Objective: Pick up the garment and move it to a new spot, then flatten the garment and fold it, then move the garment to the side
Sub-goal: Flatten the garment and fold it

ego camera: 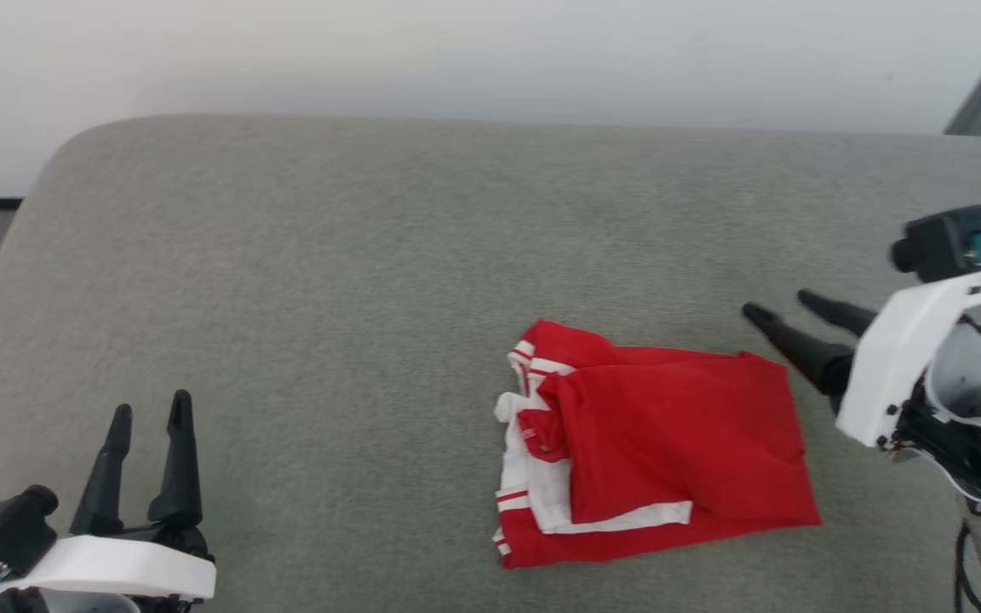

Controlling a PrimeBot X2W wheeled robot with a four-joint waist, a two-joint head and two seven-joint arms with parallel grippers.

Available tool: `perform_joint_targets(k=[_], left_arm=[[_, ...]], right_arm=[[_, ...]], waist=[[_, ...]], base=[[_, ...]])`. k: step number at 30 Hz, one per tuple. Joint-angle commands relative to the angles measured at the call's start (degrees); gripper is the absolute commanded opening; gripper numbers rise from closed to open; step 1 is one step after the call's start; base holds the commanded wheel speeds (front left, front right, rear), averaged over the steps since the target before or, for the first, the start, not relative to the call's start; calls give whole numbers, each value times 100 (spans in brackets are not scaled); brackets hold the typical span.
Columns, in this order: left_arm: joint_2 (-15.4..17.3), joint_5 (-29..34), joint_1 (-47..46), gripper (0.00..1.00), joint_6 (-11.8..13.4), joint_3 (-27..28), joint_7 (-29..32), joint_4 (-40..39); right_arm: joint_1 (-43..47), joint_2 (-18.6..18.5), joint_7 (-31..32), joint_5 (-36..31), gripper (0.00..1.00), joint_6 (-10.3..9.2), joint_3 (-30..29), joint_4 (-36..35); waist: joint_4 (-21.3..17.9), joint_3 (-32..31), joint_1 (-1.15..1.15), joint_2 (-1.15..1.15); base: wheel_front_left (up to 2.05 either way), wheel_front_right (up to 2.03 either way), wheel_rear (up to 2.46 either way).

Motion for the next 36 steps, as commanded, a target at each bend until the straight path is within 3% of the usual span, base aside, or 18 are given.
perform_joint_targets(k=[1, 18, 30, 36], left_arm=[[14, 36, 44, 100, -15, 31, -37, -23], [196, 78, 438, 100, -15, 246, -36, -94], [349, -2, 738, 100, -16, 288, -36, -144], [351, 57, 872, 100, -16, 318, -36, -272]], right_arm=[[64, -16, -132, -41, 100, 0, -6, -39], [768, -580, -3664, -996, 100, 0, 166, 488], [1190, -572, -5108, -1537, 100, 0, 12, 1330], [1368, -486, -5479, -1646, 100, 0, -133, 1651]], waist=[[-129, -48, 0, 0], [-712, -385, 0, 0], [-795, -612, 0, 0], [-775, -691, 0, 0]], base=[[0, 0, 0], [0, 0, 0], [0, 0, 0], [0, 0, 0]])
